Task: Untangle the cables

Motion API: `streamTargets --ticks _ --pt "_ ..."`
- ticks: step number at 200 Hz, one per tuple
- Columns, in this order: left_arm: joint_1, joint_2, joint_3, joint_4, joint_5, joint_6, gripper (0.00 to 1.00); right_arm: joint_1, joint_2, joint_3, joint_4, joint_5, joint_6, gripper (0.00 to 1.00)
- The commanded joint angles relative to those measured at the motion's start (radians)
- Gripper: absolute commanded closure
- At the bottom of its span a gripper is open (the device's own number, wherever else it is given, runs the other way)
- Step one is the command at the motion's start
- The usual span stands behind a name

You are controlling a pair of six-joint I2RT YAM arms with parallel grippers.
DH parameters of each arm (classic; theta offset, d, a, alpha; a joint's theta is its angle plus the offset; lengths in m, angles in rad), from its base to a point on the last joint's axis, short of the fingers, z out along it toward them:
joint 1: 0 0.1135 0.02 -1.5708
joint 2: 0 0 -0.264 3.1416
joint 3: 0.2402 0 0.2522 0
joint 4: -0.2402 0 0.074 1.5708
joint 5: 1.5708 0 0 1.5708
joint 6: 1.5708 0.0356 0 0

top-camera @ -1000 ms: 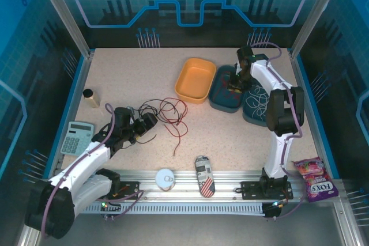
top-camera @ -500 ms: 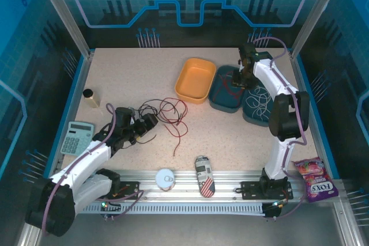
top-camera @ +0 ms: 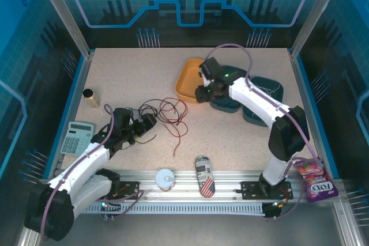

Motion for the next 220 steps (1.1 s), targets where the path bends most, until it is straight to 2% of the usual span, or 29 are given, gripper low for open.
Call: streamTargets --ticks 1,22,48,121,178,220 --pt "0.01 -0.022 0.032 -0.036 -0.026 0.009 0.01 0.062 0.027 -0.053 0.089 0.016 0.049 0.49" --pt "0.01 -0.025 0.025 -0.037 -0.023 0.008 0.01 0.097 0.088 -0.071 0.156 -0.011 0.082 0.49" --pt "0.011 -0.026 0.021 -0.038 -0.008 0.012 0.01 0.121 0.174 -0.047 0.19 0.019 0.085 0.48" --pt "0.01 -0.038 0.004 -0.029 -0.005 0.009 0.01 0.112 0.285 -0.034 0.299 0.046 0.119 0.49" --pt "0.01 -0.038 0.003 -0.031 -0.004 0.012 0.01 0.094 0.317 -0.038 0.386 0.012 0.109 0.55" --pt "0.01 -0.034 0.005 -0.027 -0.005 0.012 0.01 0.095 0.334 -0.026 0.423 -0.001 0.098 0.65"
